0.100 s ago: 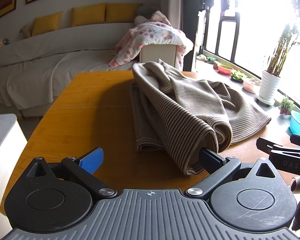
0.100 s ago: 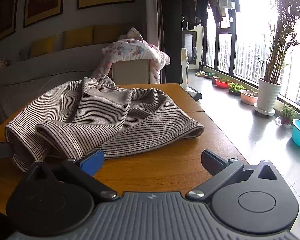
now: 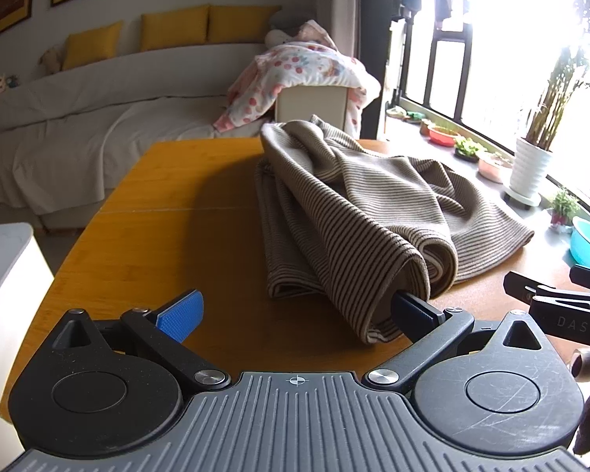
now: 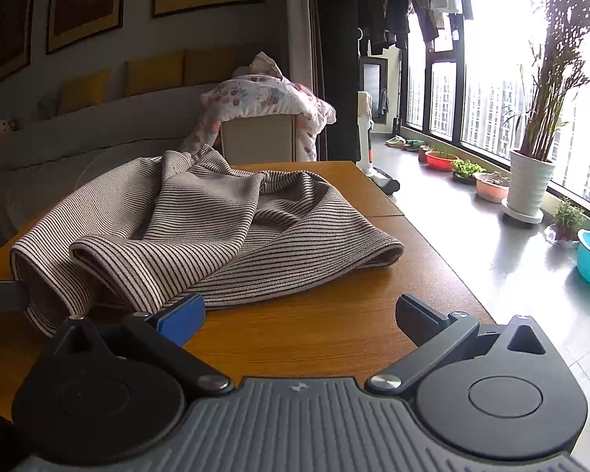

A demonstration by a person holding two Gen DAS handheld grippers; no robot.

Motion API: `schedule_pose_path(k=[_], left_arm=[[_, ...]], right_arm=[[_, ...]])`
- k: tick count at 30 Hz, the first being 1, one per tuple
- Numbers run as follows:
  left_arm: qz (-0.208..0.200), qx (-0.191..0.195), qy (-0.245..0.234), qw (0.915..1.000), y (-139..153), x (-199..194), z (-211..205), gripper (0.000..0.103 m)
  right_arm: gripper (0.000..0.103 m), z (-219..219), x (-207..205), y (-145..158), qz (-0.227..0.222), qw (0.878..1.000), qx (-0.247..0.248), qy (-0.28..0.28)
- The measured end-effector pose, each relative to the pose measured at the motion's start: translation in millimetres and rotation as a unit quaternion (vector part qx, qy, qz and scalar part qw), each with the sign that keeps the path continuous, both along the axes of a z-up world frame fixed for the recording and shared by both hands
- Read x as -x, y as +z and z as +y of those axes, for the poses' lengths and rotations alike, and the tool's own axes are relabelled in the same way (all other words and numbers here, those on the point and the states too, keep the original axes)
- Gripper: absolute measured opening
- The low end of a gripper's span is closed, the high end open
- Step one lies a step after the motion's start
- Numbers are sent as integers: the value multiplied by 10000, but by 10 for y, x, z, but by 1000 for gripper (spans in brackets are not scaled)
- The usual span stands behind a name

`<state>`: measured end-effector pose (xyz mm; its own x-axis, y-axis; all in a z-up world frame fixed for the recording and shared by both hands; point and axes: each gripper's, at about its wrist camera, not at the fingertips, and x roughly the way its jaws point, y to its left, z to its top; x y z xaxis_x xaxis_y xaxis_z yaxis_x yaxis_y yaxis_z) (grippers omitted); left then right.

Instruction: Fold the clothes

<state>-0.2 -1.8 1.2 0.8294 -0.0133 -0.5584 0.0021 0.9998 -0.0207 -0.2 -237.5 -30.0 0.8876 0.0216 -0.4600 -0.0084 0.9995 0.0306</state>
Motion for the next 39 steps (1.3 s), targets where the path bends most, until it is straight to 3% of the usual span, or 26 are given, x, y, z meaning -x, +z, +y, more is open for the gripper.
schedule_pose_path(k=[21, 39], left_arm=[[150, 75, -28, 9999, -55, -12, 6, 103], [199, -15, 38, 9998, -25, -7, 22, 103]], right_arm=[[103, 102, -47, -18, 152, 9999, 34, 71], [103, 111, 16, 105, -13, 9999, 4, 115]])
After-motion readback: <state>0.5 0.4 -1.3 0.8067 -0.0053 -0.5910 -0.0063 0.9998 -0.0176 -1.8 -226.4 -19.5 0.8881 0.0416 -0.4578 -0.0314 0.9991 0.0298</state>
